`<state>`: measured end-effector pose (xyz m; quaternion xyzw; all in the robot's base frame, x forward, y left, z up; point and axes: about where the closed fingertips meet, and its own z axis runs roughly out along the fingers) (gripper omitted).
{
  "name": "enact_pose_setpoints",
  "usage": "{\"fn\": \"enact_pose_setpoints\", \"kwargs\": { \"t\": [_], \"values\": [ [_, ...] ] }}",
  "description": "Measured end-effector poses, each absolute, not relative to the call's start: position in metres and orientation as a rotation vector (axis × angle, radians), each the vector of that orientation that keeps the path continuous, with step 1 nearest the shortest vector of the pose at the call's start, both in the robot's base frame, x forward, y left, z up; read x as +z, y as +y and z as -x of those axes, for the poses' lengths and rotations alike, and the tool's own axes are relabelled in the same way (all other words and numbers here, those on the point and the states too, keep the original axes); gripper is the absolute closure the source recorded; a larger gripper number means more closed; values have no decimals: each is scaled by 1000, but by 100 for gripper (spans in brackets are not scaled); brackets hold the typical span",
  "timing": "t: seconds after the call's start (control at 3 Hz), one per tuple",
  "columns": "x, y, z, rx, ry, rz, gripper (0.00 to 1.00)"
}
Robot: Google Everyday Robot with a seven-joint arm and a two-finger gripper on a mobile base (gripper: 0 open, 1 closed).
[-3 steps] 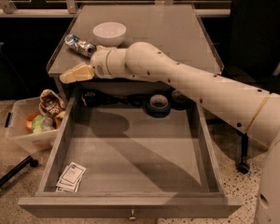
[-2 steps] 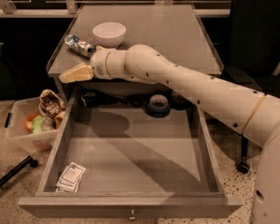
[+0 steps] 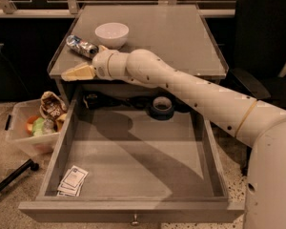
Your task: Place redbull can into top drawer
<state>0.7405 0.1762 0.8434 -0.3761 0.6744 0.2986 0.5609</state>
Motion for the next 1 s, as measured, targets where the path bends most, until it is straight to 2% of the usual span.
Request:
{"fn": "enact_pose_setpoints", "kwargs": {
  "t": [1.0],
  "values": [
    [841,196,-770,681,1551,912,0]
  ]
}}
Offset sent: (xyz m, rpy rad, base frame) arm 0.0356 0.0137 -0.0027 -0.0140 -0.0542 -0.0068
